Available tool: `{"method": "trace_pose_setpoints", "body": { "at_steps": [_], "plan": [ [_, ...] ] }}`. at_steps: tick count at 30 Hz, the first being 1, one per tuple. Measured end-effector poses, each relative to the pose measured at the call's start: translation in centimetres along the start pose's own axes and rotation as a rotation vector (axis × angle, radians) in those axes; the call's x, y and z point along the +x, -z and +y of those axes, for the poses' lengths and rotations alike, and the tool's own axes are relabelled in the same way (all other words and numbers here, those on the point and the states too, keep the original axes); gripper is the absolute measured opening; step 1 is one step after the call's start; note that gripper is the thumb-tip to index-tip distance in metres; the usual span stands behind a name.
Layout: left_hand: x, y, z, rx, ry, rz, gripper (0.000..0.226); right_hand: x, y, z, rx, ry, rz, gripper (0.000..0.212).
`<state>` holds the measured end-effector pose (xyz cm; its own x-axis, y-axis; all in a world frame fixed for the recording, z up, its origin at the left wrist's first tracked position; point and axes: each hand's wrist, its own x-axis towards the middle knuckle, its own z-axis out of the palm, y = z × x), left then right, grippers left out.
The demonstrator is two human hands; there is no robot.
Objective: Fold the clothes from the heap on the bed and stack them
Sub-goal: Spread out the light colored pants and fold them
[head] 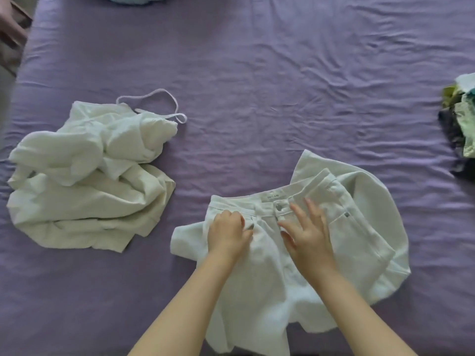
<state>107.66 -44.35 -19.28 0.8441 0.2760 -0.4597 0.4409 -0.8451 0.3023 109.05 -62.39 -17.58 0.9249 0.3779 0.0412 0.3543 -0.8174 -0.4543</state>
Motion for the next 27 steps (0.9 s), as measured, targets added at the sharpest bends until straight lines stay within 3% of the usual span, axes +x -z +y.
{"method": "trace_pose_setpoints", "body": {
  "at_steps": [3, 6, 9, 14, 19, 27],
  "plan": [
    [0.4, -0.1, -1.2, 0.080, 0.012, -0.024, 0.023, 0.6, -1.6, -1.0, 0.217, 0.004, -0.159, 0.020],
    [0.5, 0.4, -2.5, -0.071, -0.053, -0.093, 0.020, 1.0, -2.9, -2.0, 0.320, -0.032, -0.292, 0.019],
    [1.3, 1.8, -3.4, -0.335, -0.027, -0.205, 0.017, 1.7, -3.7, -2.8, 0.366, -0.076, -0.296, 0.017],
    [1.7, 3.0, -3.2, -0.621, 0.087, -0.391, 0.037, 2.9, -3.7, -3.4, 0.386, -0.158, -0.290, 0.014],
    [1.8, 3.4, -2.7, -0.921, 0.219, -0.506, 0.024, 3.0, -3.9, -3.9, 0.339, -0.172, -0.175, 0.006],
    [1.5, 2.4, -2.0, -0.938, 0.289, -0.406, 0.020, 2.3, -4.7, -6.5, 0.295, -0.354, -0.130, 0.018]
  ]
}}
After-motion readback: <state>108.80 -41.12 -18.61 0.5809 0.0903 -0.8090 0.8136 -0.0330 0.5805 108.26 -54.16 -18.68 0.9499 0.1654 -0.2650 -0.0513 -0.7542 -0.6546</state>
